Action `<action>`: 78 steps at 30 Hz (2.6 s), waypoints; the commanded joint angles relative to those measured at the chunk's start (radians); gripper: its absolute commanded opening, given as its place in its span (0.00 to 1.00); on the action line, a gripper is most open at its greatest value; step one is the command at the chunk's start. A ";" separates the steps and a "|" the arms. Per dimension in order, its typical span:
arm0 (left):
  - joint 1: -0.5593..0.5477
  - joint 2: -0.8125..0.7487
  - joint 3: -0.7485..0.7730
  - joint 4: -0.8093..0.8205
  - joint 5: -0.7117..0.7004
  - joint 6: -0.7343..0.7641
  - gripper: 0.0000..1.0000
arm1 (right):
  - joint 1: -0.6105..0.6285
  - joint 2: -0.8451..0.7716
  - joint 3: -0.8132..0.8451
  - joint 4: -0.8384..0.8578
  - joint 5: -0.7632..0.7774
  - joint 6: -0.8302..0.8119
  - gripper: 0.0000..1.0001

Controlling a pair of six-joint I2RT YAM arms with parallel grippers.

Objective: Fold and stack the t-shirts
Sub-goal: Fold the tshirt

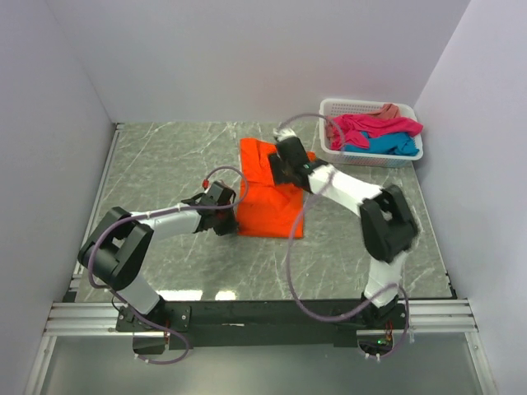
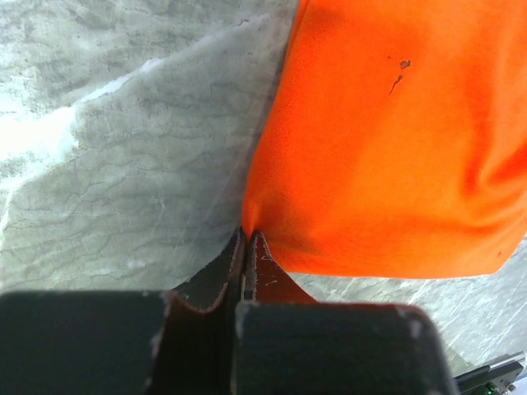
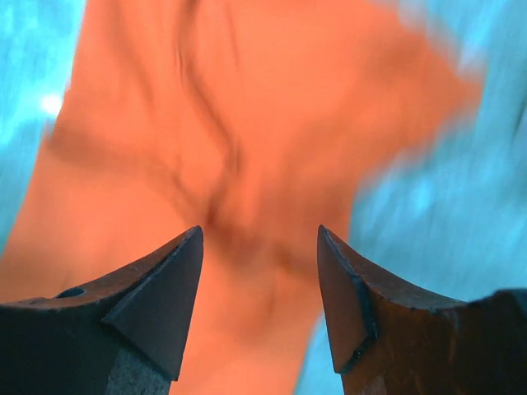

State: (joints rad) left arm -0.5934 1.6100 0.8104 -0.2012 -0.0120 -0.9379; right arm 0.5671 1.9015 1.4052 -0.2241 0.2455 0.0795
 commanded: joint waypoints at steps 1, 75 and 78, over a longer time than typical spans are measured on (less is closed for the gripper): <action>-0.008 0.021 -0.050 -0.075 -0.037 0.014 0.01 | 0.005 -0.241 -0.278 -0.024 -0.043 0.383 0.64; 0.193 0.510 1.052 -0.354 -0.171 0.235 0.99 | -0.340 -0.045 0.039 -0.133 -0.400 0.379 0.61; 0.195 0.447 0.945 -0.304 -0.158 0.244 1.00 | -0.326 -0.126 -0.073 -0.081 -0.419 0.379 0.67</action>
State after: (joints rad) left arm -0.3855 2.1521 1.8347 -0.5648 -0.2058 -0.7334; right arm 0.2310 1.8744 1.3998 -0.3286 -0.1661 0.4950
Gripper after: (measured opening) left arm 0.993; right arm 0.660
